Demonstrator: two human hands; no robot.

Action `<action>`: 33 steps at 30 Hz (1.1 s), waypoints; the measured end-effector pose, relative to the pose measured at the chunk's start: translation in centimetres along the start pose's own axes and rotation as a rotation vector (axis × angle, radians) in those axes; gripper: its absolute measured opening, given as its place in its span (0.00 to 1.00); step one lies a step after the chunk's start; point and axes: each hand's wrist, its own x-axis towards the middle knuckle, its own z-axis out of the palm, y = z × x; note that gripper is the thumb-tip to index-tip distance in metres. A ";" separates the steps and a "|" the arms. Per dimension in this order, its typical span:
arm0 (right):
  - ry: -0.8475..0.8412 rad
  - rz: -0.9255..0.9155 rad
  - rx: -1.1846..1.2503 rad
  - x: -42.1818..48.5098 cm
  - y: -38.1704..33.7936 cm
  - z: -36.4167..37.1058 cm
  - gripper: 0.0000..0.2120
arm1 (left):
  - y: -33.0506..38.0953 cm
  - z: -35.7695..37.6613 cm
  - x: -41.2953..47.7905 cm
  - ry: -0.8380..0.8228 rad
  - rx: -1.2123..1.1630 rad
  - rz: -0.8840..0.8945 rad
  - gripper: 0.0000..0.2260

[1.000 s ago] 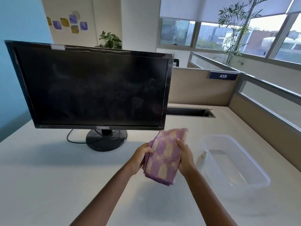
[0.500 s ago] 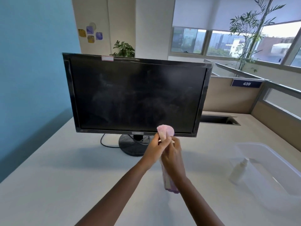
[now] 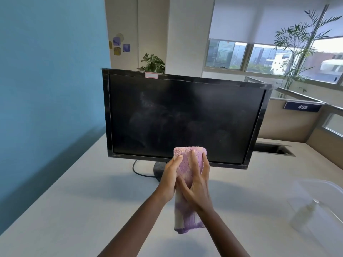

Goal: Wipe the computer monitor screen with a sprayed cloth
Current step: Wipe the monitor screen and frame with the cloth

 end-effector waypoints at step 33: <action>0.502 -0.292 -0.437 25.2 -8.2 6.6 0.24 | 20.1 -20.0 13.7 0.650 1.462 0.835 0.23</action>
